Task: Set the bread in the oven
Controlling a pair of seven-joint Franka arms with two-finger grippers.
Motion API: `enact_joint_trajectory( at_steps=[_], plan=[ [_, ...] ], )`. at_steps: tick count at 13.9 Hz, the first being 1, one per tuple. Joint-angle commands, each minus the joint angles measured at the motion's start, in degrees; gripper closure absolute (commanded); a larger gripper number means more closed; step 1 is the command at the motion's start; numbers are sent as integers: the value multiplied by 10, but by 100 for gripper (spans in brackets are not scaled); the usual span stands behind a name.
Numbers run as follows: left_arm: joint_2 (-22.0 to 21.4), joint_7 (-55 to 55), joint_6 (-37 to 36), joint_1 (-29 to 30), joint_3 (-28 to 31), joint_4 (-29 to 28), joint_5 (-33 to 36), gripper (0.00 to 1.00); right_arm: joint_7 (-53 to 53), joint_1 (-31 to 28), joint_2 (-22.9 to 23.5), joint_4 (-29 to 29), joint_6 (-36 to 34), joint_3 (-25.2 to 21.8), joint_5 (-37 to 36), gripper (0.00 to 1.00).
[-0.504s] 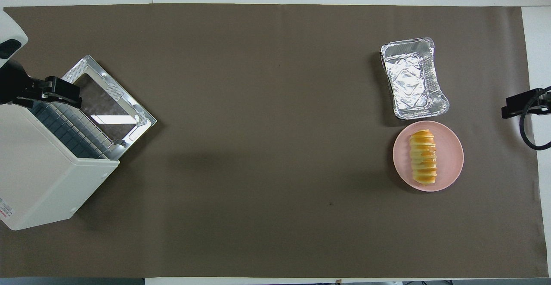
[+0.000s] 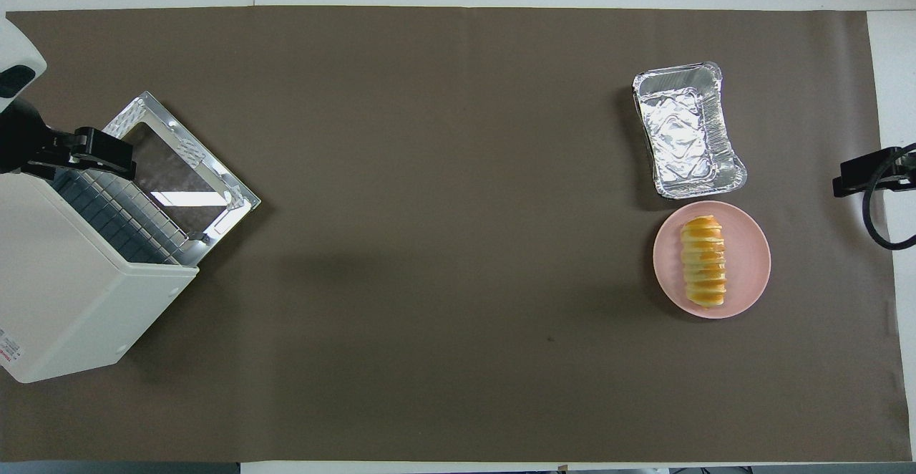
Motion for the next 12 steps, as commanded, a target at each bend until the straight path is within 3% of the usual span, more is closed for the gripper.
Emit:
enact_joint_trajectory(
  at_steps=[1, 12],
  plan=[
    [-12, -5, 5, 6, -3, -12, -7, 0, 54, 17, -13, -32, 36, 7, 16, 0],
    [-11, -5, 5, 6, -3, -12, -7, 0, 42, 48, -9, -298, 267, 9, 18, 0]
  ],
)
